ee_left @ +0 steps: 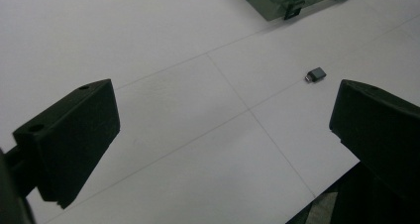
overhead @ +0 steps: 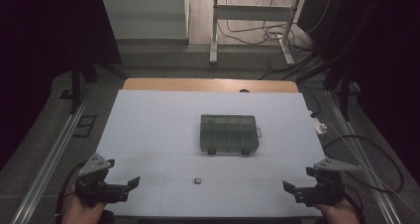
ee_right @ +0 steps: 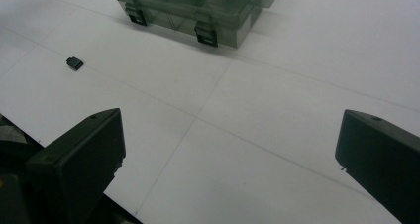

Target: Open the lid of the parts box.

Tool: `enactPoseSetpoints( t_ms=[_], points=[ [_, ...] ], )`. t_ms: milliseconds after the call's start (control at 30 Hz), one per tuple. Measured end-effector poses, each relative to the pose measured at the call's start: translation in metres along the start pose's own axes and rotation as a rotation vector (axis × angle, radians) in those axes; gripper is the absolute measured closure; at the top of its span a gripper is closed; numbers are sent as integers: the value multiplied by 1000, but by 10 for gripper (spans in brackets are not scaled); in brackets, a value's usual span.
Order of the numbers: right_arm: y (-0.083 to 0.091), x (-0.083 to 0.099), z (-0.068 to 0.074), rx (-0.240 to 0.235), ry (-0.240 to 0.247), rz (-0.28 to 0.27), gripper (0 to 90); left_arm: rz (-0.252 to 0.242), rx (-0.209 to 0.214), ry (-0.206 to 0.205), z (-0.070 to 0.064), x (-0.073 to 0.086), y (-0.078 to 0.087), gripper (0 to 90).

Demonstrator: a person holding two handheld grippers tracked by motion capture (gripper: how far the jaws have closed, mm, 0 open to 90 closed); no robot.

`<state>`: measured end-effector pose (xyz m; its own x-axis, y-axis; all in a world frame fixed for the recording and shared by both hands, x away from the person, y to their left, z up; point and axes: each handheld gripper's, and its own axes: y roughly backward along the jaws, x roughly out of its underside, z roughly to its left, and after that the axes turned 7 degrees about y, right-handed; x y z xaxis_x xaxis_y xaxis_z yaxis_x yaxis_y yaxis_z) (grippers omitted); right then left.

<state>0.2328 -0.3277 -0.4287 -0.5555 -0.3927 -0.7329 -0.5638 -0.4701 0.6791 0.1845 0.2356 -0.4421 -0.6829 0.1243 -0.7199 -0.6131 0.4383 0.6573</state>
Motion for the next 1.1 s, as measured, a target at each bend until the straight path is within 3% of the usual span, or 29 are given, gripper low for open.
enactPoseSetpoints(
  t_ms=[267,500,1100],
  points=[
    [-4,-8,-2,-7,36,-25,0,-11,33,-25,0,-5,-8,0],
    [-9,-16,-5,-48,26,-32,0,-1,109,-34,2,-10,-18,0],
    [-27,-37,-12,-34,57,-36,0,-12,118,-45,3,-30,-36,0]
  ],
)
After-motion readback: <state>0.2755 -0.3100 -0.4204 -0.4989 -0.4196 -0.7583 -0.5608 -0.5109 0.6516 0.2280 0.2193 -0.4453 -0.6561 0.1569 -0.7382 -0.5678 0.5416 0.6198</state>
